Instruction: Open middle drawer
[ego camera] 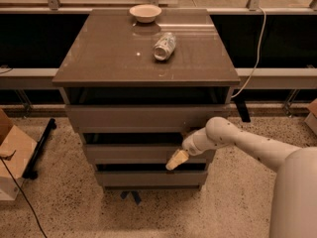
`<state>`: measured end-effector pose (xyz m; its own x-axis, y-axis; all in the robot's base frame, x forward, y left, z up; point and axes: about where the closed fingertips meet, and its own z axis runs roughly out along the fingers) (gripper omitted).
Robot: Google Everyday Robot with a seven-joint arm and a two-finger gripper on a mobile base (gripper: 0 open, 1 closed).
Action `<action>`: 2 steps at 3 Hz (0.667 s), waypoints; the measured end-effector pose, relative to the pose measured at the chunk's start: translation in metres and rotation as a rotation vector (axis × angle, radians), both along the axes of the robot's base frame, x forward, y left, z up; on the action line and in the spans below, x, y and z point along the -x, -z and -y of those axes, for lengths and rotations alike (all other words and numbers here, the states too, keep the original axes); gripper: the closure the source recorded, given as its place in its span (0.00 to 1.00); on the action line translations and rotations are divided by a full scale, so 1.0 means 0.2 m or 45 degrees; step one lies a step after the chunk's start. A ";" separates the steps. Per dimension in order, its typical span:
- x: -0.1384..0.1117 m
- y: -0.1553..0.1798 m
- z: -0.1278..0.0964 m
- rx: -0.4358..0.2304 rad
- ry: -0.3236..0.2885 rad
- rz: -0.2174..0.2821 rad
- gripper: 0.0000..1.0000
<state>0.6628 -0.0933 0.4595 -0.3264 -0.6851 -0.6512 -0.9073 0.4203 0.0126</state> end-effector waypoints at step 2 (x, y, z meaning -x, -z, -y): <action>0.06 0.16 -0.09 0.009 -0.096 -0.080 0.50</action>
Offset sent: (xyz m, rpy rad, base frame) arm -0.0355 0.0207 -0.0432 -0.0372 0.0970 0.1277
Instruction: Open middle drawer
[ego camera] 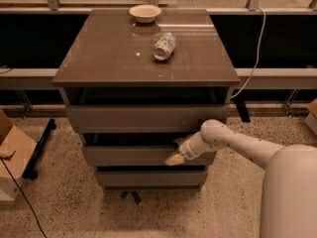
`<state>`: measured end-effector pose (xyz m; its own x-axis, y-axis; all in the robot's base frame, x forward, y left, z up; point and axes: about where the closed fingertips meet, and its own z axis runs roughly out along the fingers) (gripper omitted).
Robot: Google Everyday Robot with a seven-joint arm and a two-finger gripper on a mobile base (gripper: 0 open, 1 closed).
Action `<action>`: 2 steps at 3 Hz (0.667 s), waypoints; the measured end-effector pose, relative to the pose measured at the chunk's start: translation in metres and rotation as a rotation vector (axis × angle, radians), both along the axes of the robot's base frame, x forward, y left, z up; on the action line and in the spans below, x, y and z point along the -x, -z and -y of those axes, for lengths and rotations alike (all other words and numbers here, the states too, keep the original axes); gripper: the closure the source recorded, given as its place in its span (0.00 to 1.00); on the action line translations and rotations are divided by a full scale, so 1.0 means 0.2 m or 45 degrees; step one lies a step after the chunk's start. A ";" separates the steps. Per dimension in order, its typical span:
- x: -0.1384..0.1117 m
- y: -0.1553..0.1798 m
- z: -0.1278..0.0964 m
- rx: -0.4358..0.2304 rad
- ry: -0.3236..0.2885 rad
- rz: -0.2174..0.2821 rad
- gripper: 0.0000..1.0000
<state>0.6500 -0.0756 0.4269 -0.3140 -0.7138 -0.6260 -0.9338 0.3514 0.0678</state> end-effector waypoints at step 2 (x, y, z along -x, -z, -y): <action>0.02 0.00 0.01 0.009 -0.003 -0.002 1.00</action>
Offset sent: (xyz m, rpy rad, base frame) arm -0.1592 -0.0339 0.0495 -0.1944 0.0747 0.1783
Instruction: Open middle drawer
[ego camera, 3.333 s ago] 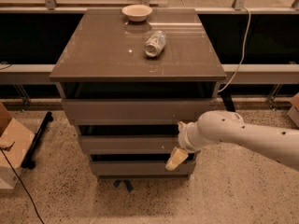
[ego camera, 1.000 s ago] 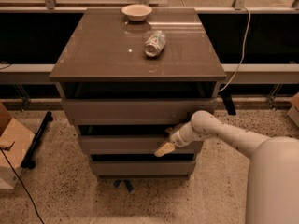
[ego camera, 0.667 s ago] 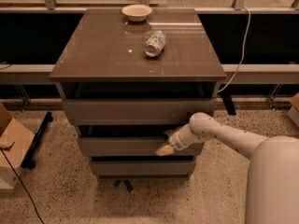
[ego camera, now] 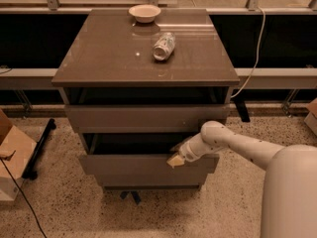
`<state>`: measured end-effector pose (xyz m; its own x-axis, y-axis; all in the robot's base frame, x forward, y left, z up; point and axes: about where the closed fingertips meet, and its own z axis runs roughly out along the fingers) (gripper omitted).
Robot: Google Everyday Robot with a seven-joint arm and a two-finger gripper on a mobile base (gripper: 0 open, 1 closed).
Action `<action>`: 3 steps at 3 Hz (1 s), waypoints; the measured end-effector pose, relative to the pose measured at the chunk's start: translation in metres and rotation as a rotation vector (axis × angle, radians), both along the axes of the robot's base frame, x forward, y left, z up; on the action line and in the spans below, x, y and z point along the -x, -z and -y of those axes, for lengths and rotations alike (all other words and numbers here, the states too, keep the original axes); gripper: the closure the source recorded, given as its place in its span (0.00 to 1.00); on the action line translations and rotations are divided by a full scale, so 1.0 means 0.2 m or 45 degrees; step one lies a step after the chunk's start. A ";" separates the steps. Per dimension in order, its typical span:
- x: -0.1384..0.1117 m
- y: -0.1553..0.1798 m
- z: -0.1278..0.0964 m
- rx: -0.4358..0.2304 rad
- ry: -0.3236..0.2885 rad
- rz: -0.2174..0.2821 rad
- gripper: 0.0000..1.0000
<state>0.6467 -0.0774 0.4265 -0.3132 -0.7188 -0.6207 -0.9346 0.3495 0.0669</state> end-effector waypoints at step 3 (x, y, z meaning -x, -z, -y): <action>0.39 -0.02 -0.01 0.061 -0.093 -0.108 0.00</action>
Offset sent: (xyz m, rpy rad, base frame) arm -0.2711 -0.0381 0.0911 -0.2018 0.2374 0.1740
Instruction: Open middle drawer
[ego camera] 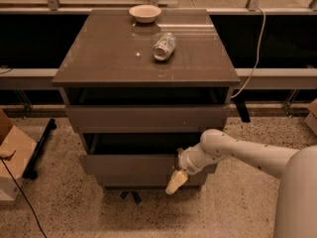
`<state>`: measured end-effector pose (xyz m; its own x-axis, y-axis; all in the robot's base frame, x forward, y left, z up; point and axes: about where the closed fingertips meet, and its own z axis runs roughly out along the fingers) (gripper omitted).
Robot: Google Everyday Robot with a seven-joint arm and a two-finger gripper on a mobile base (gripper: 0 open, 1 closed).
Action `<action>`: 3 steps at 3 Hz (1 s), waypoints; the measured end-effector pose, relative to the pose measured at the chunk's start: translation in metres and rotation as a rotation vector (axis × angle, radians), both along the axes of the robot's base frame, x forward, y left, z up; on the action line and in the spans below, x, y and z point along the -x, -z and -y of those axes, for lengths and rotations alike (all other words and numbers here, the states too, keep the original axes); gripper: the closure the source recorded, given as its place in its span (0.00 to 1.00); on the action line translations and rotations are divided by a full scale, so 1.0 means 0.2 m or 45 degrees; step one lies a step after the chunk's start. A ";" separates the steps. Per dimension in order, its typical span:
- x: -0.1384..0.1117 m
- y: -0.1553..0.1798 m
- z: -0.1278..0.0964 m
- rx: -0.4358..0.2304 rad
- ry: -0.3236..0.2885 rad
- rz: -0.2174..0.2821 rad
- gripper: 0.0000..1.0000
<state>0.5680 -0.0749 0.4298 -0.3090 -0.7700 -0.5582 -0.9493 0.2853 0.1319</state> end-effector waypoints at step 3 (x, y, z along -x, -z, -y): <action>0.00 -0.01 0.00 0.000 0.000 -0.002 0.41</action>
Offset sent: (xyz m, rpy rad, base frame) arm -0.0016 0.0019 -0.0034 -0.0207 0.0257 0.0253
